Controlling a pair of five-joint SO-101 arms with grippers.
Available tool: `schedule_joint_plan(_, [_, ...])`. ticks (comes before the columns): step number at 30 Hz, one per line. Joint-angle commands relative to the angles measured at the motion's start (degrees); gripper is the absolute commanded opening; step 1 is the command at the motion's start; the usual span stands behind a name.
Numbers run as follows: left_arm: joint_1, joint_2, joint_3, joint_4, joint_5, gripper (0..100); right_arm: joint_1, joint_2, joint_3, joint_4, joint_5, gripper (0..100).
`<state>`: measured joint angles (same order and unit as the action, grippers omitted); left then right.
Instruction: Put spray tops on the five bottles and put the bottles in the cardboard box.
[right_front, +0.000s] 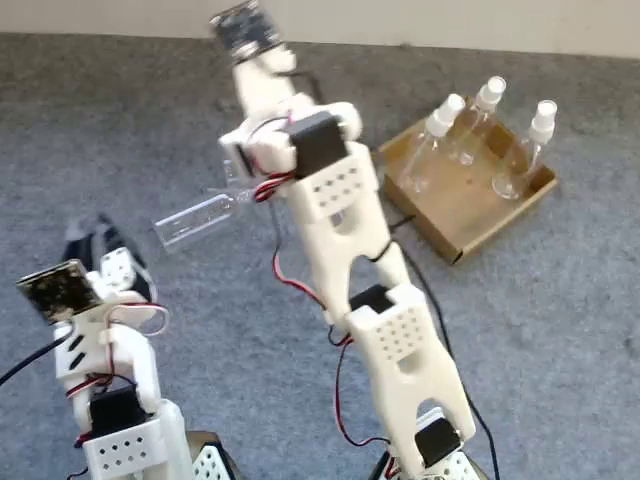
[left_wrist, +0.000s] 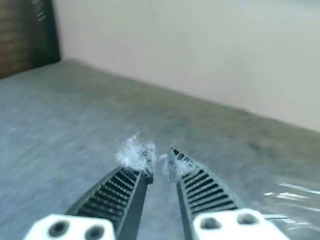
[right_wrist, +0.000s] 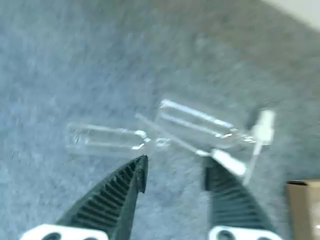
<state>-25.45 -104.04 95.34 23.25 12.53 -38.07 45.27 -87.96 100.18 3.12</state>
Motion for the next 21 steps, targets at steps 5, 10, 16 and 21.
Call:
schedule_joint_plan(5, [-13.85, -0.48, 1.71, 12.22, -0.79, 1, -5.93, 7.96, -2.86, -0.31, 10.90, 42.9])
schedule_joint_plan(10, [-15.52, -0.31, 1.71, 13.63, -0.70, 1, -6.81, 15.96, -2.86, -8.22, 26.02, 44.1])
schedule_joint_plan(16, [-15.25, -0.31, 1.71, 14.68, -0.70, 1, -6.73, 23.08, -2.86, -18.33, 27.08, 44.1])
schedule_joint_plan(21, [-15.16, -0.31, 1.71, 14.68, -0.70, 1, -6.64, 28.26, -2.86, -26.86, 27.08, 44.1])
